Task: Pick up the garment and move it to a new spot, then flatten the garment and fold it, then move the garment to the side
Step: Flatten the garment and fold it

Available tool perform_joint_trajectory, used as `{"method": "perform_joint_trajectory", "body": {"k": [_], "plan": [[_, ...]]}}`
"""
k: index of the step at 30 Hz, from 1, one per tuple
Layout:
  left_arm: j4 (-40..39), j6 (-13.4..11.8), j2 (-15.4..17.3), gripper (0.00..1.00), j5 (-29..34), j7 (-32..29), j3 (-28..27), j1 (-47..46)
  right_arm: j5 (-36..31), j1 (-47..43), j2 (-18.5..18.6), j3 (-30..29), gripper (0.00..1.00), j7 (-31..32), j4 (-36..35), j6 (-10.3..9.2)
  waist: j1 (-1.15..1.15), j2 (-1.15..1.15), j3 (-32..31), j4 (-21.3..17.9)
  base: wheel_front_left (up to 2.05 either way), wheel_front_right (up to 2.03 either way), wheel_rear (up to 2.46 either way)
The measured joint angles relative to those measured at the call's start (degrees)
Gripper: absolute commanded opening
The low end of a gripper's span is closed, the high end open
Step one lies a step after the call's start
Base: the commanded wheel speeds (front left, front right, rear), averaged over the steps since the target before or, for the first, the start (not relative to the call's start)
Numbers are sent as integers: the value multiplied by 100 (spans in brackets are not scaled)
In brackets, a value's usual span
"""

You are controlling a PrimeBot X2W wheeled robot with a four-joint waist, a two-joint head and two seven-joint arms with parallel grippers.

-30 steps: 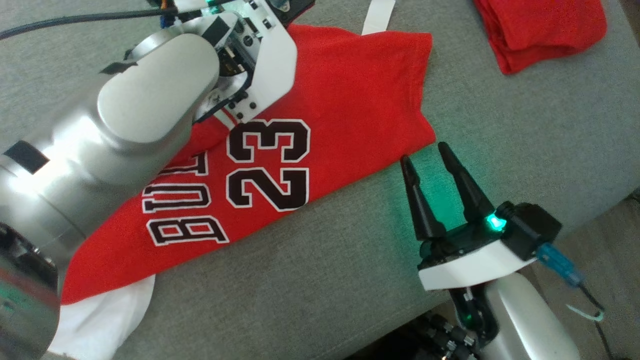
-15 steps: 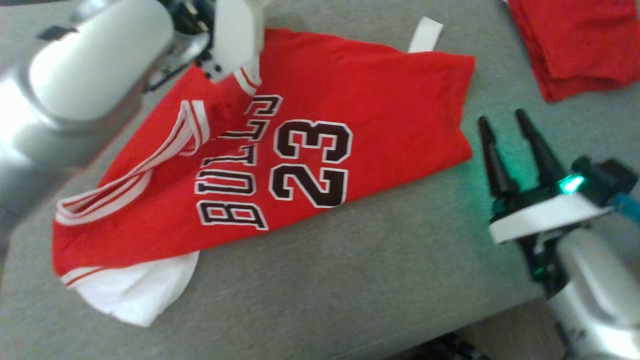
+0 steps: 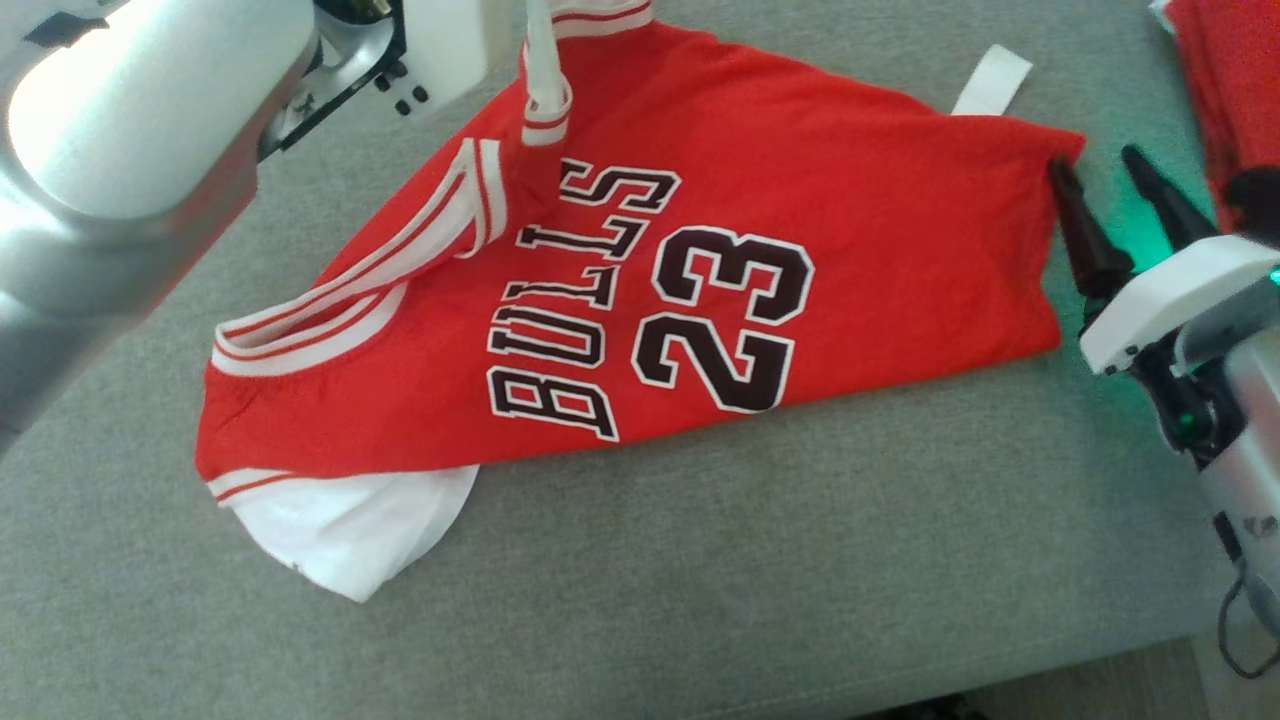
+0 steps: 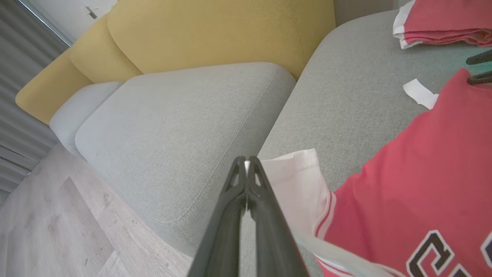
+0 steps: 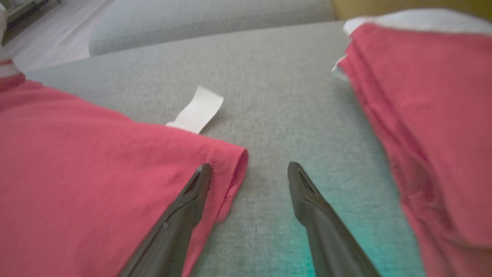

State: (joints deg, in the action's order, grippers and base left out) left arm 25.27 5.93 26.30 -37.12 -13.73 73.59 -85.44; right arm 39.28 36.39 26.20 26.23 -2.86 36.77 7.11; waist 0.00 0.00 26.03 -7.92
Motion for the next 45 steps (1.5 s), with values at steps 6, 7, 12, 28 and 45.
{"method": "perform_joint_trajectory", "body": {"k": [6, 7, 12, 28, 45], "plan": [[-31, -88, 111, 0, 12, 45, -11, 0, 293, 250, -8, 404, 0, -60, 216, 0, 0, 0, 57, 89, 0, 0, 0], [-34, -89, 155, 0, 13, 48, -16, 0, 326, 314, -4, 500, 0, -110, 232, 0, 0, 0, 54, 98, 0, 0, 0], [-53, -147, 420, 0, 33, 208, -43, 1, 452, 452, 152, 893, 0, -450, 297, 0, 0, 0, -24, 141, 0, 0, 0], [-770, -993, 1837, 0, 653, 2241, -536, 26, -169, 811, 1355, -20, 0, -1162, -1222, 0, -1, 0, -1057, 355, 0, 0, 0], [-2403, -1540, 3089, 0, 647, 2397, -1254, -346, -508, 51, 2554, -1775, 0, -761, -3707, 0, -2, 0, -2185, 632, 0, 0, 0]]}}
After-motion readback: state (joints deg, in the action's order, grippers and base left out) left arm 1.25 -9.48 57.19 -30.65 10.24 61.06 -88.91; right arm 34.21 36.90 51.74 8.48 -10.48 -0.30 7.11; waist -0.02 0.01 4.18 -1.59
